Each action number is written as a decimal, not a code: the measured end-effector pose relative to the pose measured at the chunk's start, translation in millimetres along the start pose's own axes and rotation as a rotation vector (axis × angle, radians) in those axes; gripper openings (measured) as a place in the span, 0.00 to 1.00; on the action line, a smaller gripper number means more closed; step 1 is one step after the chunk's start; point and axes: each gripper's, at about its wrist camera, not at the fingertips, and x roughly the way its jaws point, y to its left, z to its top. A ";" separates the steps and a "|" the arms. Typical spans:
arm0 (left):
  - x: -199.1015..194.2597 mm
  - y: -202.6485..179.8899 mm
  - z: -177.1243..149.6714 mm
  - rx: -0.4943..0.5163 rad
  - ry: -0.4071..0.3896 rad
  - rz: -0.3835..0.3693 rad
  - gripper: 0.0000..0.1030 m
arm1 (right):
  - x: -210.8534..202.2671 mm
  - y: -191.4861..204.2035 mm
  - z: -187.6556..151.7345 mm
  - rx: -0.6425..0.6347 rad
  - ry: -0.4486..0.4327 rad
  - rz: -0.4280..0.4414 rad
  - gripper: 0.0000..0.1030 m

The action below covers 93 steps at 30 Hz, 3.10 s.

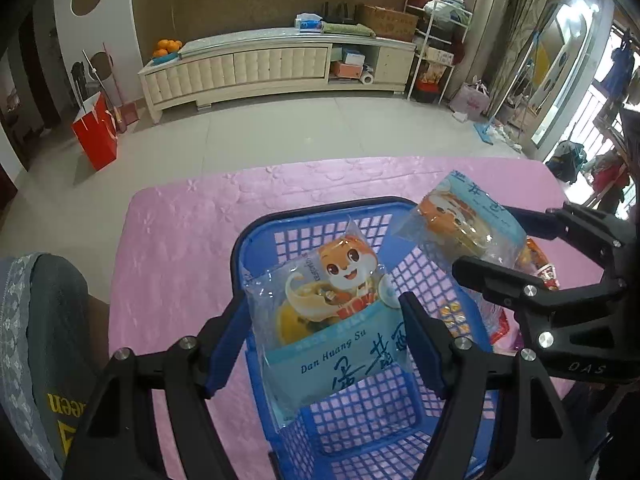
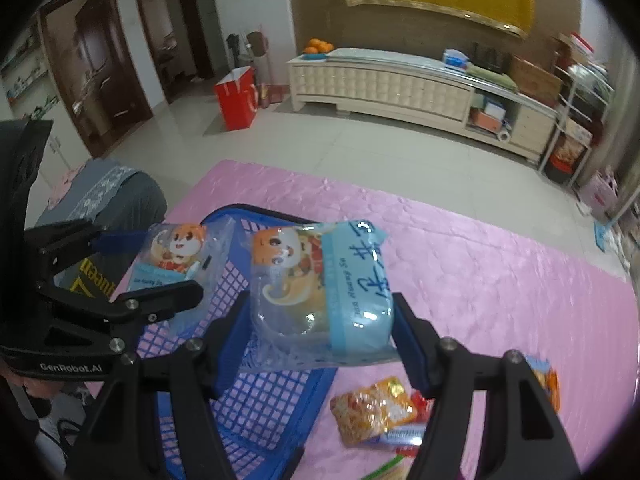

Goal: Organize snacks
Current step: 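Open both tools to drop the bread bags into the basket, then withdraw both tools from the basket back toward the snacks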

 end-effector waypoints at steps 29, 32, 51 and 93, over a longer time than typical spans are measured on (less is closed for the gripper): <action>-27.6 -8.5 0.1 -0.007 -0.040 0.050 0.79 | -19.8 -20.1 4.9 -0.013 0.016 0.003 0.86; -47.7 -29.0 -3.5 0.016 -0.063 0.048 0.79 | -48.6 -24.3 -2.8 0.003 -0.014 -0.012 0.86; -100.6 -162.9 -47.8 0.132 -0.121 -0.021 0.79 | -162.9 -64.7 -77.2 0.066 -0.065 -0.118 0.86; 28.9 -198.4 -221.1 -0.119 0.069 0.060 0.79 | -17.5 -67.2 -227.2 -0.269 0.189 0.017 0.86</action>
